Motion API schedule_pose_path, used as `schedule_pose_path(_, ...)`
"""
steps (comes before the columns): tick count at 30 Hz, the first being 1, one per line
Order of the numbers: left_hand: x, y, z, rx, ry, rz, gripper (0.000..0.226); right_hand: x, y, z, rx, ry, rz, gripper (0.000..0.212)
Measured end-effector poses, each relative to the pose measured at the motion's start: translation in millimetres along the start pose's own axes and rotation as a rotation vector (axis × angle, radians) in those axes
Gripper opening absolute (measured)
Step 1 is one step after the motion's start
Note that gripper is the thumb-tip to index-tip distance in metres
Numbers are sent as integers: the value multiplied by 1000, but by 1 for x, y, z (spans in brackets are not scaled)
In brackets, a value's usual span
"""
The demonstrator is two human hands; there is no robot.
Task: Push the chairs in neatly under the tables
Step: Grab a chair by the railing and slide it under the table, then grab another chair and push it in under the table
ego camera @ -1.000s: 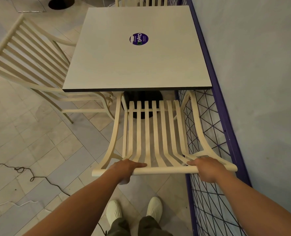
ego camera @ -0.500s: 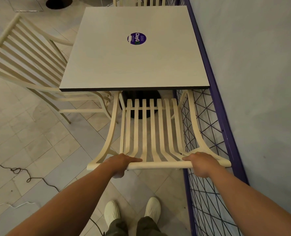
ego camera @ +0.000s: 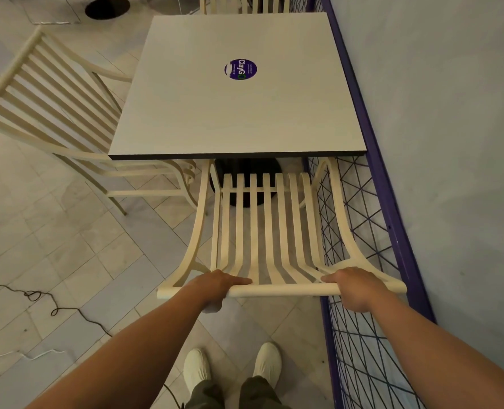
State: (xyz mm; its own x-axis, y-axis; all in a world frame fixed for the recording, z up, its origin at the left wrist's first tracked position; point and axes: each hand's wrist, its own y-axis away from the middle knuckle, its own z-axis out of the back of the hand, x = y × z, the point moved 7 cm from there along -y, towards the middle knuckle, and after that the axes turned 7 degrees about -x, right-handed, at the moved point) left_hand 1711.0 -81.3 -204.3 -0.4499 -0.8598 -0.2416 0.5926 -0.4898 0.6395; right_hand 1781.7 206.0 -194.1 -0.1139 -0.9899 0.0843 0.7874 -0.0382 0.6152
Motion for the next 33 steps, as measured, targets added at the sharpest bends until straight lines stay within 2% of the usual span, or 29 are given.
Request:
schedule_pose_path(9,-1,4,-6,-15,-26,-5,86,-1,5,-6,20,-13,-11,70)
schedule_pose_path(14,2,6,-7,22,-55,10,89,2,4,-5,98,-52,0,68)
schedule_pose_path(16,-2,9,-2,33,-51,14,86,13,5,4,125,-70,28,74)
schedule_pose_path(19,-12,14,16,-2,14,28,84,42,6,26,120,-89,76,86)
schedule_pose_path(25,-17,47,45,-56,39,6,82,117,9,58,89,-84,177,84)
schedule_pose_path(33,75,111,42,-141,123,108,79,247,-2,70,60,-24,320,76)
